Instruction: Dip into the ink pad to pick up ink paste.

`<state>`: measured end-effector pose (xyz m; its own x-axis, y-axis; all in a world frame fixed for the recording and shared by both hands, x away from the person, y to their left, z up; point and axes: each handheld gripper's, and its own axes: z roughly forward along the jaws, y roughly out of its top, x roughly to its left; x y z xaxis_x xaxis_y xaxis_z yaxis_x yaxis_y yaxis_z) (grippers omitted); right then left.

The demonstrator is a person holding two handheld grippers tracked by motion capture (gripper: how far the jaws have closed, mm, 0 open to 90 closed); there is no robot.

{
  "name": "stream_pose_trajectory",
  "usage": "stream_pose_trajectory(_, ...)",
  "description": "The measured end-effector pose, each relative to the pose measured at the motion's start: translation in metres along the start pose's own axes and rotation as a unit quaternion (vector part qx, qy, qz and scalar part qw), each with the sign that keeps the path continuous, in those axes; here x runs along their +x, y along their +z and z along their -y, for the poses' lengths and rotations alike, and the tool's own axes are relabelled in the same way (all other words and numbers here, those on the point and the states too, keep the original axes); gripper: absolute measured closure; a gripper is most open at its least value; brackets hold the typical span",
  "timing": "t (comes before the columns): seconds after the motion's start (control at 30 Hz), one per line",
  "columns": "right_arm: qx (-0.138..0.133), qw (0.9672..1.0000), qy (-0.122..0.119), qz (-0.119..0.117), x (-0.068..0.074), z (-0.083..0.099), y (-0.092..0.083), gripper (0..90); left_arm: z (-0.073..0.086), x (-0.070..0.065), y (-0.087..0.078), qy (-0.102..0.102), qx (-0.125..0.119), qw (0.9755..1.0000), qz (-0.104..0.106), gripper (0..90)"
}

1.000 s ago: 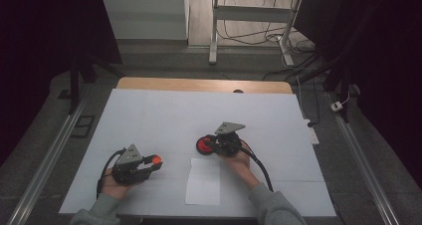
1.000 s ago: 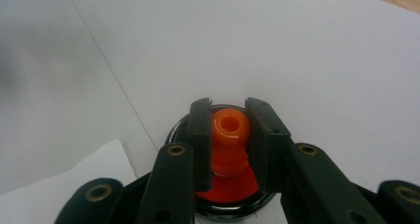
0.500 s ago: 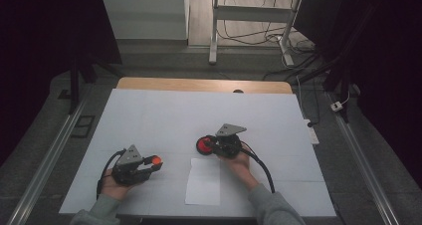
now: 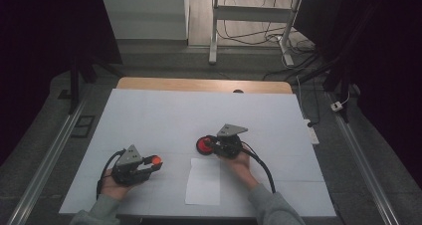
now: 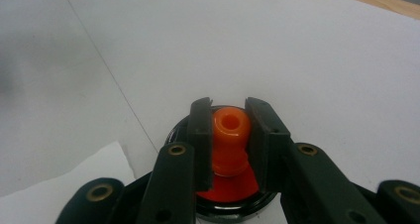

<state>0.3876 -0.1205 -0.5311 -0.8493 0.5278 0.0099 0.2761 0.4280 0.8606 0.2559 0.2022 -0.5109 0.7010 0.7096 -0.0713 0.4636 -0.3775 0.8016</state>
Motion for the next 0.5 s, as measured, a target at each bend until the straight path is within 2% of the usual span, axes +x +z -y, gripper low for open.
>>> stream_pose_trajectory(0.1,0.005,1.0,-0.001,-0.001,0.0,-0.001,0.0,72.6,0.0,0.0,0.0,0.0,-0.001,1.0,-0.001,64.6)
stream_pose_trajectory(0.27,0.007,0.9998,-0.019,0.003,0.001,-0.003,-0.001,72.4,-0.001,0.001,-0.001,-0.001,-0.003,1.0,-0.002,64.5)
stream_pose_trajectory(0.43,-0.034,0.9994,-0.007,0.005,-0.002,-0.012,-0.013,72.4,-0.001,0.001,-0.002,-0.001,-0.005,1.0,-0.004,64.4)
stream_pose_trajectory(0.5,-0.041,0.9991,-0.006,0.008,-0.002,-0.016,-0.019,72.4,-0.001,0.001,-0.002,-0.002,-0.005,1.0,-0.005,64.4)
